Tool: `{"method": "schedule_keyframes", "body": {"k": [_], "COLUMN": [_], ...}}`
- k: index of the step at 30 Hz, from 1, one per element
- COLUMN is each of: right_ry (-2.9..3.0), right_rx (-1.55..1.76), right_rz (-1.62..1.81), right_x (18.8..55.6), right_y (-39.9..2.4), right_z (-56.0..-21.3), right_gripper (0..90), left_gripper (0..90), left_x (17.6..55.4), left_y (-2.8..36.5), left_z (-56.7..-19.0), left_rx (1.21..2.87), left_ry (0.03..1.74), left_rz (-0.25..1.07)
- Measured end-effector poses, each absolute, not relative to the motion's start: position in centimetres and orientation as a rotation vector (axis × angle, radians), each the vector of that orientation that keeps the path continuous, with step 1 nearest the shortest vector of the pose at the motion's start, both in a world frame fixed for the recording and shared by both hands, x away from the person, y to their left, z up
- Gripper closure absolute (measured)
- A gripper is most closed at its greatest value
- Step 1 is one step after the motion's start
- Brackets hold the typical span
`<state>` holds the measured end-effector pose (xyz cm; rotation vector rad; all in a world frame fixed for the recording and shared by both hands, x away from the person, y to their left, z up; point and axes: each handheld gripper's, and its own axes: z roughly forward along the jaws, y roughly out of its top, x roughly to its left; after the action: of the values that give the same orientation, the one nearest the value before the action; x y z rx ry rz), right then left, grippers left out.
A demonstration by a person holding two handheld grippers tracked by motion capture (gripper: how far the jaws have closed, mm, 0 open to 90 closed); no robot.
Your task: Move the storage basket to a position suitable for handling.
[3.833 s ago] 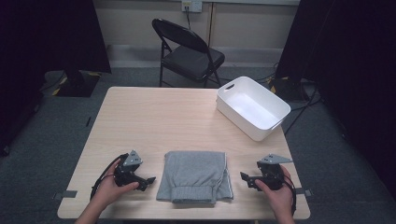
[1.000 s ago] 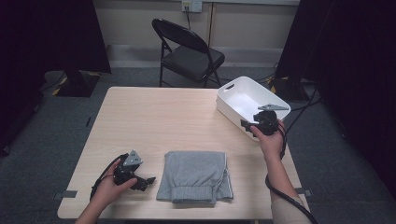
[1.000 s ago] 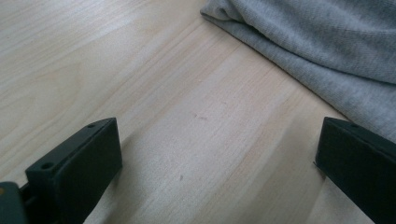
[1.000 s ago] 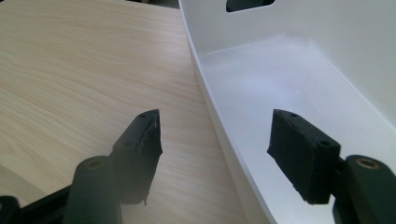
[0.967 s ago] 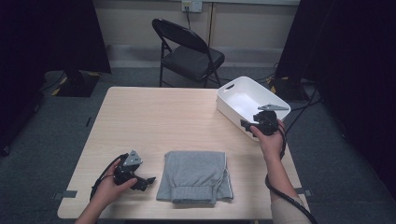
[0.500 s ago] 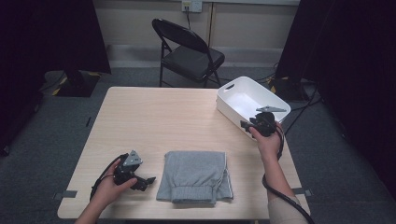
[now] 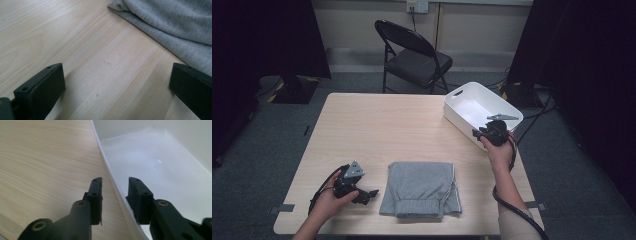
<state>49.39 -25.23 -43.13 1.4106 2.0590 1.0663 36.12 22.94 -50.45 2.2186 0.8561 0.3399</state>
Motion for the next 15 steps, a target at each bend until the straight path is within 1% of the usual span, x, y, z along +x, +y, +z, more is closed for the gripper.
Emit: {"method": "schedule_keyframes", "body": {"k": [1,4,9,13,15], "right_ry": [2.059,2.067,2.099,2.152,2.158], "right_rx": [1.411,1.421,1.406,1.328,1.323], "right_rz": [1.066,1.052,1.049,1.021,1.015], "right_x": [49.4,49.4,49.2,49.0,49.0], "right_y": [-25.2,-25.2,-24.7,-23.5,-23.2], "right_z": [-43.1,-43.4,-43.4,-43.3,-43.2], "right_gripper": [68.0,77.3,81.2,84.1,84.2], "left_gripper": [0.0,0.0,0.0,0.0,0.0], "left_x": [36.1,36.1,36.1,36.1,36.1], "left_y": [22.9,22.9,23.0,22.9,22.9], "left_z": [-50.4,-50.4,-50.4,-50.4,-50.4], "left_rx": [2.219,2.219,2.22,2.219,2.219], "left_ry": [0.856,0.856,0.855,0.856,0.856], "left_rz": [0.34,0.34,0.34,0.34,0.34]}}
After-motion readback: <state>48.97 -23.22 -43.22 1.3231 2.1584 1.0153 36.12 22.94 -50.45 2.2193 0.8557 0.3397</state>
